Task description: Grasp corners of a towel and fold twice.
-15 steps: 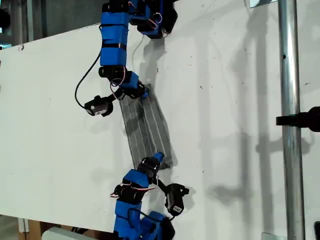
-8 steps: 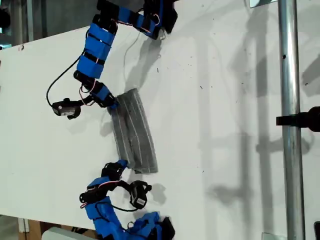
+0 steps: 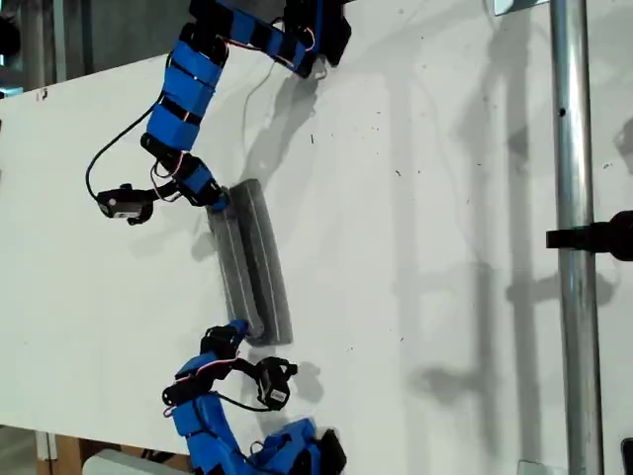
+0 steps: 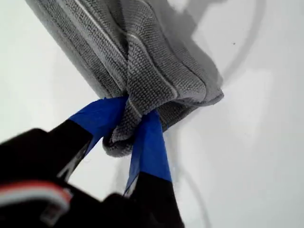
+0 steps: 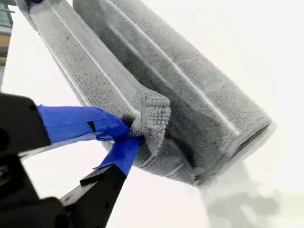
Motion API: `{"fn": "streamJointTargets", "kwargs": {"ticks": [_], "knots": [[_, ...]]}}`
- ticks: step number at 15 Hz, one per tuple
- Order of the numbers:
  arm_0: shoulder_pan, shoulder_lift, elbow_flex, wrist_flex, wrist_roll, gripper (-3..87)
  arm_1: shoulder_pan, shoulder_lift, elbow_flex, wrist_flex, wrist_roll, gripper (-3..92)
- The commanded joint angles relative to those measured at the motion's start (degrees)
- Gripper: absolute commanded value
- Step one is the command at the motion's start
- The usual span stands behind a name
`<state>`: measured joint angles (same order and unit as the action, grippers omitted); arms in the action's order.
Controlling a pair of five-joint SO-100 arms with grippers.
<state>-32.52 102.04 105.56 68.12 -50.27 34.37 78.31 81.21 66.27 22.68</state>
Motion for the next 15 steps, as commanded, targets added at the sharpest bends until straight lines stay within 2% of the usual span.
{"fn": "streamJointTargets", "kwargs": {"ticks": [1, 5, 10, 12, 13, 14, 15], "knots": [[1.7, 0.9, 4.2, -4.5, -2.5, -1.0, -0.9, 0.6, 1.0, 0.2, 1.7, -0.2], [3.3, -3.3, 8.6, -7.4, -6.7, -1.0, -2.8, -8.9, 0.3, -0.3, 4.4, -0.2], [5.0, -10.5, 6.2, -7.1, -8.3, 1.8, -3.7, -15.6, -2.3, 3.3, 6.5, -0.2], [3.8, -11.6, 5.5, -3.5, -9.8, 15.8, -3.3, -15.6, -3.7, 5.4, 6.5, 0.3], [2.8, -12.0, 4.0, 0.9, -9.8, 22.0, -3.2, -14.9, -4.8, 7.6, 6.5, 5.2], [1.9, -11.5, 1.8, 6.5, -9.8, 27.0, -3.1, -13.6, -6.1, 10.2, 6.5, 23.3], [1.7, -9.8, 0.4, 11.4, -9.9, 29.0, -2.9, -11.1, -6.2, 12.2, 6.5, 29.1]]}}
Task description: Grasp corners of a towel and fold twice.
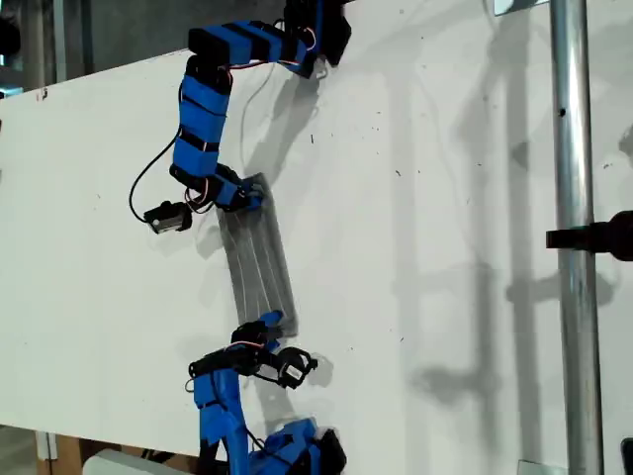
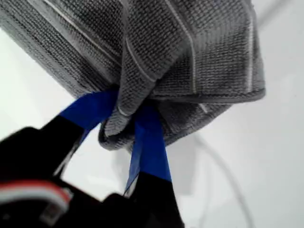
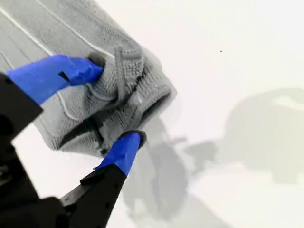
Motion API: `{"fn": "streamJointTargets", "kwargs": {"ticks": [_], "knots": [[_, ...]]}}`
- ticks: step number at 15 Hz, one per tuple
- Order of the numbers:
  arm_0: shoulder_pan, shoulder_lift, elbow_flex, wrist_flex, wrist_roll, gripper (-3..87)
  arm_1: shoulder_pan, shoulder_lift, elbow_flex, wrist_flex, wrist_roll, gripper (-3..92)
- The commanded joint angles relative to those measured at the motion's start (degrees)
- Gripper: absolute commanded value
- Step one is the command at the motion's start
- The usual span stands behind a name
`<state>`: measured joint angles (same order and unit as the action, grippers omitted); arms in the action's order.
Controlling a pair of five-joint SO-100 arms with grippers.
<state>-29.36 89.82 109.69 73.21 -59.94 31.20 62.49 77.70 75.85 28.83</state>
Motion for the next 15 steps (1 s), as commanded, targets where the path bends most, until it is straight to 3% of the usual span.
{"fn": "streamJointTargets", "kwargs": {"ticks": [1, 5, 7, 11, 14, 15], "knots": [[-1.3, 5.6, -4.6, 10.1, -1.1, 29.4, 0.4, 7.8, -2.7, 4.4, 0.4, 30.7], [-2.8, 26.0, -0.9, 17.7, -4.5, 26.0, 2.2, 20.1, -1.6, 11.7, 2.0, 31.6], [-2.6, 37.5, 6.1, 17.8, -6.5, 24.5, 3.9, 29.2, 5.3, 14.9, 6.2, 31.5], [5.7, 62.7, 20.6, 13.9, -11.6, 14.8, 2.8, 57.6, 39.0, 9.0, 18.7, 29.6], [15.8, 78.9, 37.9, 6.4, -23.0, 10.8, -10.9, 77.3, 59.3, 1.4, 33.5, 27.9], [18.1, 87.9, 46.2, 2.2, -21.8, 4.0, -13.8, 81.2, 65.0, -0.4, 38.1, 27.5]]}}
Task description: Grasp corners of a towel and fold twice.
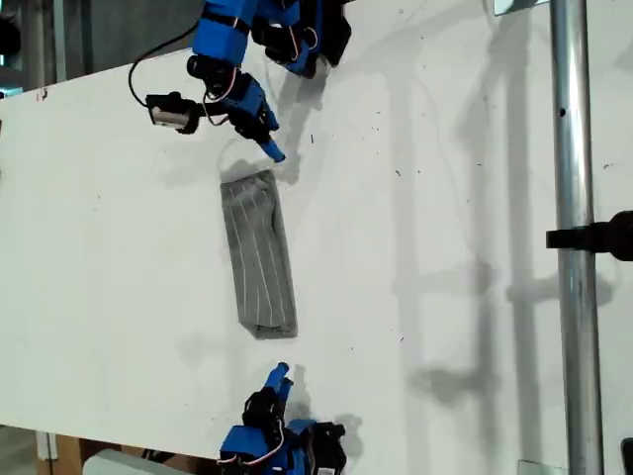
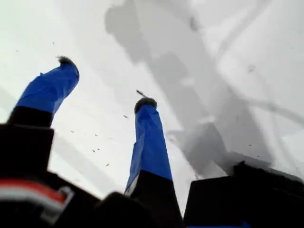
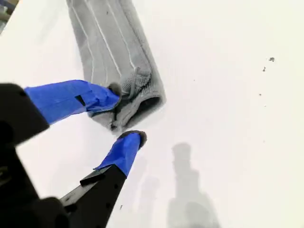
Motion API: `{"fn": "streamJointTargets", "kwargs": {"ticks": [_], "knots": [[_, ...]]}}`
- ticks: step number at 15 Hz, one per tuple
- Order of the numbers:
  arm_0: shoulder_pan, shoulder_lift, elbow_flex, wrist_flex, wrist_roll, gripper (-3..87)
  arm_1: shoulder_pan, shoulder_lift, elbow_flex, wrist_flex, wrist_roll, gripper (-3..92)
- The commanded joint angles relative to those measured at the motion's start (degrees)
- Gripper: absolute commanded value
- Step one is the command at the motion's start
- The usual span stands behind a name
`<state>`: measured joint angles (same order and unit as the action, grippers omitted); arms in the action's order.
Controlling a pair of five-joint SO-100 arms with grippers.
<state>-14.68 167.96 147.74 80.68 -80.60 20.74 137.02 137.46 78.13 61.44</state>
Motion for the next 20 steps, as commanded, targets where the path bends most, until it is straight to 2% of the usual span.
{"fn": "streamJointTargets", "kwargs": {"ticks": [1, 2, 4, 7, 11, 13, 16, 18, 20], "knots": [[4.5, 22.5, 15.4, -6.0, 0.4, -1.1, -6.7, 11.3, 11.2, -4.9, 10.0, 27.2], [5.1, 31.8, 20.7, -6.8, 2.0, -1.2, -9.4, 16.0, 15.6, -6.0, 12.4, 25.2], [5.0, 31.6, 26.4, -9.0, 4.0, -1.2, -10.2, 26.6, 22.2, -4.6, 14.2, 24.2], [2.6, 31.6, 30.8, -9.9, 7.6, -1.2, -9.6, 49.8, 28.7, 3.6, 14.1, 22.1], [3.1, 31.6, 31.0, -9.7, 6.9, -1.2, -8.2, 48.7, 26.6, 2.4, 12.7, 27.8], [2.8, 31.6, 31.0, -9.7, 6.9, -1.2, -3.6, 35.6, 16.5, -1.1, 5.9, 28.9], [2.7, 31.6, 31.0, -9.7, 6.9, -1.2, 9.0, 6.6, -2.1, -6.9, -13.7, 33.5], [2.9, 31.6, 31.0, -9.4, 6.6, -1.2, 12.7, -5.4, -4.8, -16.3, -19.4, 34.6], [2.9, 31.6, 31.0, -9.3, 6.5, -1.2, 14.9, -17.8, -5.5, -26.4, -20.9, 35.6]]}}
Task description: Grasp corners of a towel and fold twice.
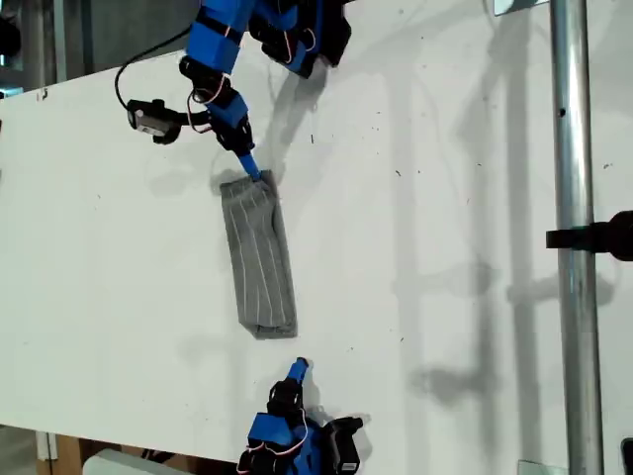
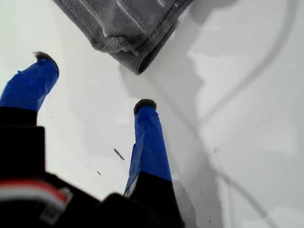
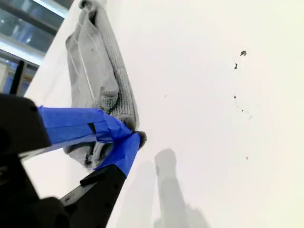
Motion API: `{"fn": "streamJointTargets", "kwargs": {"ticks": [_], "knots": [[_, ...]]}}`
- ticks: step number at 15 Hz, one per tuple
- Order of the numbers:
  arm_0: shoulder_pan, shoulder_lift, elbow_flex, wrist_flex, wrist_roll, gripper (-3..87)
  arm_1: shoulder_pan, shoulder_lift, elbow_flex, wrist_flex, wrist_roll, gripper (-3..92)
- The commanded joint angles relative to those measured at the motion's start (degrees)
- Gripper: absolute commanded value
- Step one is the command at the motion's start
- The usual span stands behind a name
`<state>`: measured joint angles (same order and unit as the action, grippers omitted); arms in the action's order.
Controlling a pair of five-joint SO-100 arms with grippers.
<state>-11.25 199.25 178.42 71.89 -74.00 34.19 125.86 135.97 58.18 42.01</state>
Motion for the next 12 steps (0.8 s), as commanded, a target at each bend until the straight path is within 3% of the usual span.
{"fn": "streamJointTargets", "kwargs": {"ticks": [1, 3, 6, 9, 10, 12], "knots": [[-0.6, 0.3, 0.4, -0.4, -0.1, -1.2, 2.0, -13.5, -5.4, -10.7, -1.1, 36.0], [-0.8, 0.3, 0.4, -0.4, -0.1, -1.2, 2.0, -24.9, -9.8, -17.1, 1.8, 36.6], [-1.1, 0.3, 0.4, -0.3, -0.1, -1.2, 1.9, -36.1, -20.0, -15.6, 7.7, 37.7], [-1.6, 0.3, 0.4, -0.2, -0.2, -1.2, -3.5, -43.9, -28.5, -18.1, 10.5, 36.9], [-1.5, 0.3, 0.4, -0.1, -0.2, -1.2, -5.3, -45.0, -29.6, -19.9, 10.1, 32.6], [-1.5, 0.3, 0.4, 0.0, -0.2, -1.2, -7.6, -44.1, -29.6, -20.1, 9.3, 10.1]]}}
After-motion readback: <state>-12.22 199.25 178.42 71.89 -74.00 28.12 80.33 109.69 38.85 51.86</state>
